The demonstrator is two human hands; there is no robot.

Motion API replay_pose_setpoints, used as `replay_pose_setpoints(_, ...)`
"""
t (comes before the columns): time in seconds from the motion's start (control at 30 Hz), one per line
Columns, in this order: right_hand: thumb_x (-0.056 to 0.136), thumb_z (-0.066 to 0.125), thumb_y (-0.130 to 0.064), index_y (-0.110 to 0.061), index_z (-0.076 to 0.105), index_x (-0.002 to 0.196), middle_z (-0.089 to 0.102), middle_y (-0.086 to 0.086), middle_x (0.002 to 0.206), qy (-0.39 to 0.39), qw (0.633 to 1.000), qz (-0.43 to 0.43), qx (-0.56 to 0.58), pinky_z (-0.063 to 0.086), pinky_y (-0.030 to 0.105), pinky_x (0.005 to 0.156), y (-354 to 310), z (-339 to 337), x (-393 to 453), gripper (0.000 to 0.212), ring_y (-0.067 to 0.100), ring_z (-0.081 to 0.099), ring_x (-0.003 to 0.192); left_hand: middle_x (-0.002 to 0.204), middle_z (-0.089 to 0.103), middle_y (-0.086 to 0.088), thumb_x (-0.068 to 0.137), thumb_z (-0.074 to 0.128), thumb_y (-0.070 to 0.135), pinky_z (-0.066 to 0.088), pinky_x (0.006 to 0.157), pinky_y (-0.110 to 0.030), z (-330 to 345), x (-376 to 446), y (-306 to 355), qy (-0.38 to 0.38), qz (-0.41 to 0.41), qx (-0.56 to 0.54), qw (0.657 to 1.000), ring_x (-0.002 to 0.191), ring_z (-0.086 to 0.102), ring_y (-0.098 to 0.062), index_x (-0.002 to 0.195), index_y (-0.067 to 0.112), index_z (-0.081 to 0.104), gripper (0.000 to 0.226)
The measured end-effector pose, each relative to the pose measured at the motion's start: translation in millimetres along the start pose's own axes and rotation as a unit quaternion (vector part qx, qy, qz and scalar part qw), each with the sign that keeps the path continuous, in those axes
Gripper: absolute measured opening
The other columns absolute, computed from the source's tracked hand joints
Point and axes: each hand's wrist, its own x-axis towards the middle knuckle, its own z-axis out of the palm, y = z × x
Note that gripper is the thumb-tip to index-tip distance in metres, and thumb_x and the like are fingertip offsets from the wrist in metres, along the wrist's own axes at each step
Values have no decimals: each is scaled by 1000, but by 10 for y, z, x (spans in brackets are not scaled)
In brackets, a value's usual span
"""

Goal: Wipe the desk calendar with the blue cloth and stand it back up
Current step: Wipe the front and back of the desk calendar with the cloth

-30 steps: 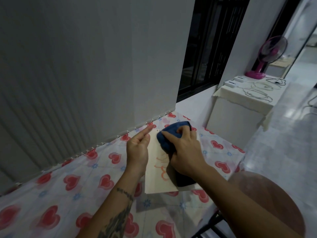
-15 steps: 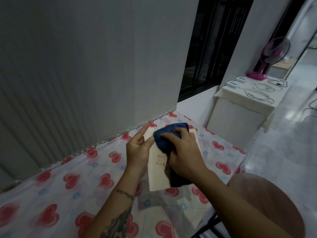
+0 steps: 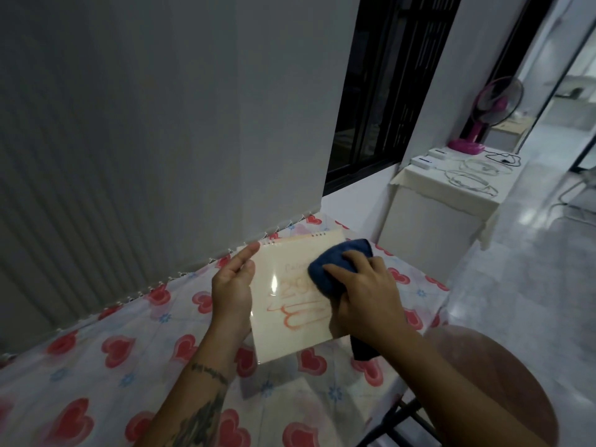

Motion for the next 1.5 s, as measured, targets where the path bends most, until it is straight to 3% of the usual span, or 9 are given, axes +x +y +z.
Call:
replay_pose_setpoints(0.1,86,56,-39,-31,48,131,39,1,142,20,999,44,-16,38,40,96,-88,-41,89,47,27,36,118,110,73,1,102,50,22,55,47,-28,77,-43,-45,-28,-17,-17,999,65,72,-20,99,42,77,34)
replay_pose_setpoints(0.3,81,56,-39,-35,52,127,45,1,133,-1,994,-111,22,45,36,84,-197,31,-220,46,24,43,106,105,73,3,101,51,17,58,51,-29,87,28,-24,-7,-11,-41,999,69,73,-18,101,37,77,33)
replay_pose_setpoints(0.6,84,55,-30,-25,52,126,41,4,132,34,996,87,5,45,35,87,-60,14,121,43,26,37,114,101,77,1,102,50,12,54,87,-59,118,20,-72,-37,-4,-16,999,90,66,-35,94,38,80,41)
replay_pose_setpoints(0.83,82,50,-37,-30,50,131,40,0,135,1,994,-86,67,42,34,90,-31,42,1,49,22,36,112,90,78,10,102,51,18,62,59,-39,149,28,-86,-30,-4,-23,999,63,72,-19,97,44,78,37)
replay_pose_setpoints(1.03,85,54,-22,-24,46,134,42,6,135,48,989,120,66,39,36,95,97,-6,257,50,26,32,122,125,69,2,101,51,13,56,93,-48,281,-83,-125,-68,9,-15,998,107,67,-25,96,44,78,42)
replay_pose_setpoints(1.17,83,55,-36,-31,43,133,38,2,136,59,996,20,65,36,31,91,-159,43,200,52,23,34,118,131,66,4,102,48,12,52,99,-50,413,-136,-108,-67,22,-8,998,118,62,-24,94,48,77,47)
replay_pose_setpoints(1.3,84,53,-35,-35,53,129,39,-1,135,-1,994,-89,57,42,32,89,75,65,-48,45,19,35,116,126,68,-2,102,49,10,58,87,-51,317,-106,-101,-37,-8,-46,998,103,69,-31,92,41,80,45)
replay_pose_setpoints(1.4,87,55,-31,-32,56,127,41,0,134,-1,999,-3,48,41,33,93,297,32,19,40,19,33,119,122,71,-4,101,49,10,57,78,-45,277,-132,-130,-39,-22,-61,997,96,68,-34,92,39,80,43)
replay_pose_setpoints(1.5,86,55,-29,-28,53,128,40,5,133,45,996,66,37,44,35,87,161,-36,204,42,24,33,119,133,62,-5,102,48,11,57,89,-48,376,-171,-131,-47,-32,-61,996,107,66,-34,90,39,81,45)
